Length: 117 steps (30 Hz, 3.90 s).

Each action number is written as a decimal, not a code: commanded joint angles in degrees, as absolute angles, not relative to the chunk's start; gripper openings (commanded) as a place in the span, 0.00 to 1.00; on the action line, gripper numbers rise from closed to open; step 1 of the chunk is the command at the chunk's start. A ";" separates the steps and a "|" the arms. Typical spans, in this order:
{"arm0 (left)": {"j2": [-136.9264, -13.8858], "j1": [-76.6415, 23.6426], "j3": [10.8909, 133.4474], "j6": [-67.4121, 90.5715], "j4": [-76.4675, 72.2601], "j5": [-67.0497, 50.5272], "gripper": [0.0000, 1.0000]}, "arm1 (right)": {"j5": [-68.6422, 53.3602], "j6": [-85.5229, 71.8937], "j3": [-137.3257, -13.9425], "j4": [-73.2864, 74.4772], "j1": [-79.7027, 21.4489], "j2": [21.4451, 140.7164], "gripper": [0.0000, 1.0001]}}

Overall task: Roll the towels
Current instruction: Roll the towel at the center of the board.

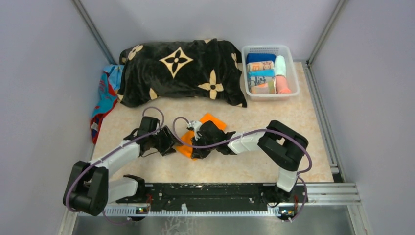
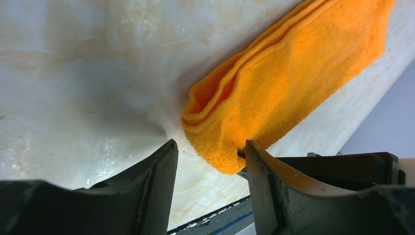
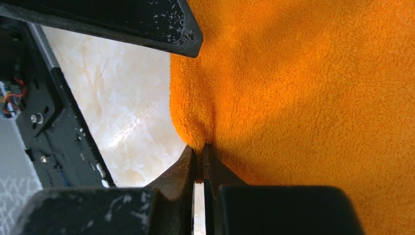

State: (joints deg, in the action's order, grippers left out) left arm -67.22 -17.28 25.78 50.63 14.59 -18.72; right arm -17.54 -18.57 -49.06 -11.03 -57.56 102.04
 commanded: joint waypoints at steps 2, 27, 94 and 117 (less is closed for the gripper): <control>-69.04 -18.35 25.68 53.41 11.33 -17.58 0.55 | -23.57 -24.47 -46.81 -19.27 -57.00 99.53 0.00; -61.59 -20.30 30.07 47.84 24.00 -8.14 0.66 | -38.69 -54.70 -34.92 -46.06 -46.85 106.59 0.00; -77.23 -21.86 23.54 48.80 9.61 -13.61 0.52 | 2.67 -13.48 -62.36 16.26 -62.58 98.99 0.43; -76.58 -21.88 21.55 50.97 10.24 -11.45 0.45 | 7.73 -7.60 -65.57 18.15 -68.51 95.38 0.44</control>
